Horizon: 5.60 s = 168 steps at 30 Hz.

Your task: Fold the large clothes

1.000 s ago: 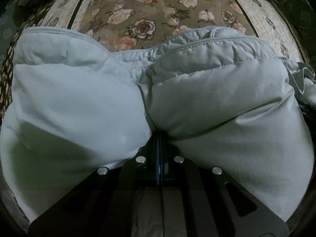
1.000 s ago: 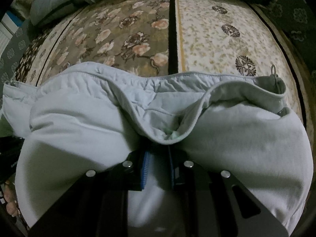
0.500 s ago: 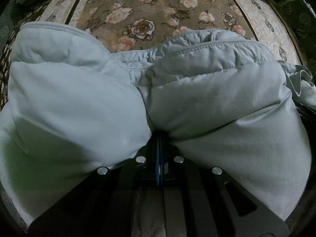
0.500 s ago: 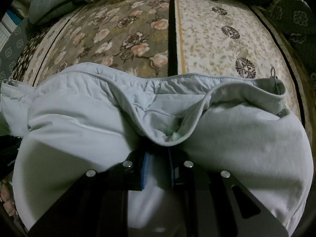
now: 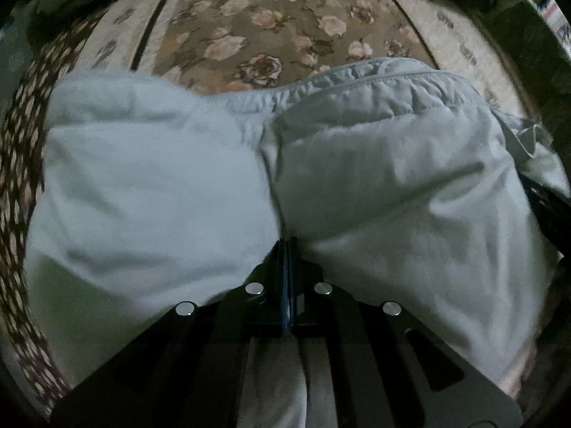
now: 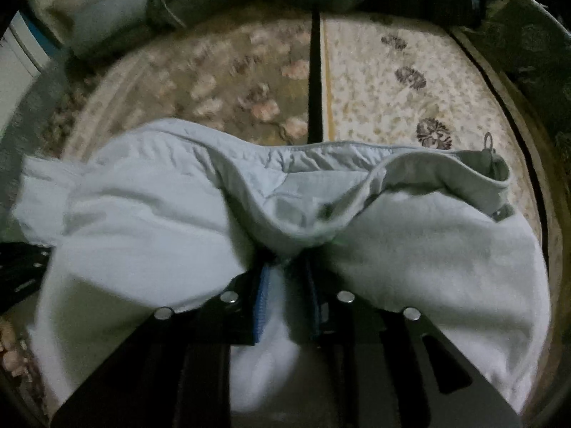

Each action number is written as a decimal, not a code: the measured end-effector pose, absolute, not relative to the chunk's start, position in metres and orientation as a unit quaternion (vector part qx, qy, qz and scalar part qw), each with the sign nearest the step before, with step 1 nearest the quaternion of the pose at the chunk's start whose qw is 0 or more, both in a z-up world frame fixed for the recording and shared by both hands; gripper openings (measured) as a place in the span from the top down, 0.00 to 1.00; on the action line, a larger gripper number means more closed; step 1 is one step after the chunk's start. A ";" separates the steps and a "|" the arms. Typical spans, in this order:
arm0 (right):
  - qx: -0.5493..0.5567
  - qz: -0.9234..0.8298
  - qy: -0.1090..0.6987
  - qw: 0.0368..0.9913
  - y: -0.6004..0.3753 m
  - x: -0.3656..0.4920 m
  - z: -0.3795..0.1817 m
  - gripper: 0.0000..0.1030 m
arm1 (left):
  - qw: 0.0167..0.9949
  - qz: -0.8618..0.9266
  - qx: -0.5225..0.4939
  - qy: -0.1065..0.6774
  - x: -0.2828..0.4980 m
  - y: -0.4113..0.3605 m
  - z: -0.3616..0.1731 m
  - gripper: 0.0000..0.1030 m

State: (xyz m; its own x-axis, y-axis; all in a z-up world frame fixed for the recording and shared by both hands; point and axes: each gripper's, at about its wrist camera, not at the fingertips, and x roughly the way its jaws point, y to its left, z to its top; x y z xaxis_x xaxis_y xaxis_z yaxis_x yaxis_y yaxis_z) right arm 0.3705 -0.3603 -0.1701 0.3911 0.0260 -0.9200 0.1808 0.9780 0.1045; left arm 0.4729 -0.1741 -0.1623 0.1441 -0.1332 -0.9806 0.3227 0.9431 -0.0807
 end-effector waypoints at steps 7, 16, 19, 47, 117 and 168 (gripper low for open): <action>0.044 -0.052 0.414 0.908 -0.357 0.276 -0.103 0.30 | 0.865 -0.113 0.050 0.486 0.393 -0.101 -0.087 0.15; 0.061 -0.053 0.318 0.945 -0.371 0.212 -0.128 0.27 | 0.901 -0.088 0.018 0.426 0.348 -0.066 -0.126 0.12; 0.000 -0.057 0.341 0.938 -0.359 0.224 -0.155 0.27 | 0.903 -0.060 0.068 0.419 0.353 -0.079 -0.147 0.06; 0.105 -0.121 0.513 0.843 -0.441 0.384 -0.166 0.56 | 0.834 -0.059 0.074 0.543 0.502 -0.105 -0.138 0.04; 0.204 -0.006 0.453 0.868 -0.468 0.189 -0.215 0.01 | 0.855 -0.181 -0.056 0.483 0.343 0.065 -0.164 0.03; -0.095 -0.010 0.288 0.953 -0.317 0.093 -0.020 0.81 | 0.905 -0.113 0.097 0.398 0.180 -0.075 -0.030 0.86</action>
State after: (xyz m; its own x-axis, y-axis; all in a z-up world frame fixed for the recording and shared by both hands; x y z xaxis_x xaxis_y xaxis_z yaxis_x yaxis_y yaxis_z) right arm 0.0928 -0.3173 -0.0200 0.8343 -0.0741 -0.5464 -0.0347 0.9819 -0.1861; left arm 0.1804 -0.0747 -0.0297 0.6569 -0.1273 -0.7432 0.2822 0.9555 0.0858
